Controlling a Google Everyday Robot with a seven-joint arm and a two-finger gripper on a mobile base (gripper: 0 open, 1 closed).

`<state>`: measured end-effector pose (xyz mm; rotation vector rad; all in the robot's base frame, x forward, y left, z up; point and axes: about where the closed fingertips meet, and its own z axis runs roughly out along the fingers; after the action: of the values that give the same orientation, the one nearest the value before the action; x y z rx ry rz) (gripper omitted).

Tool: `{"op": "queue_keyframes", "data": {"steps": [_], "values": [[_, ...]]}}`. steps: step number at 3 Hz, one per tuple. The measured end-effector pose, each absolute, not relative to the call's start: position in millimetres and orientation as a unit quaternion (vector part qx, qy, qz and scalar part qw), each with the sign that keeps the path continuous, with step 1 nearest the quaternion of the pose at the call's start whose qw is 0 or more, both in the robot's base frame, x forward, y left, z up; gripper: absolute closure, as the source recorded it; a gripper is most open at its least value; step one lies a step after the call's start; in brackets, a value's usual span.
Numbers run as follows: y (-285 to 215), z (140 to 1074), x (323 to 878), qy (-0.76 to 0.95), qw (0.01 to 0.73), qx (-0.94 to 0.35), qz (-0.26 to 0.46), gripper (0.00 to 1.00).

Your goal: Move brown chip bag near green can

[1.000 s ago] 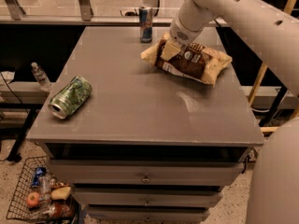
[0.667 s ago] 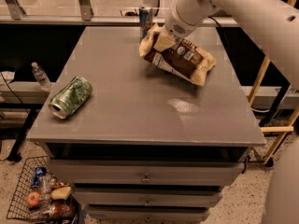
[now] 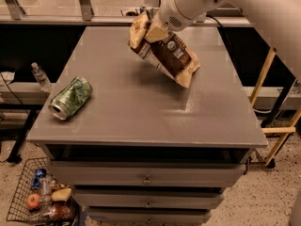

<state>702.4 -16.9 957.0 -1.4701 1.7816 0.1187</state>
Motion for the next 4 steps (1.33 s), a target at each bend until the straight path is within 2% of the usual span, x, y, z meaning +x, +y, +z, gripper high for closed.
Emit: {"op": "queue_keyframes", "data": {"steps": [1,3,4], "values": [[-7,958,700,0.698,0.399,-0.594,0.045,1.00],[72,967,694,0.627,0.405,-0.662,0.071,1.00],[96,954,691,0.615,0.392,-0.679,0.085,1.00]]}}
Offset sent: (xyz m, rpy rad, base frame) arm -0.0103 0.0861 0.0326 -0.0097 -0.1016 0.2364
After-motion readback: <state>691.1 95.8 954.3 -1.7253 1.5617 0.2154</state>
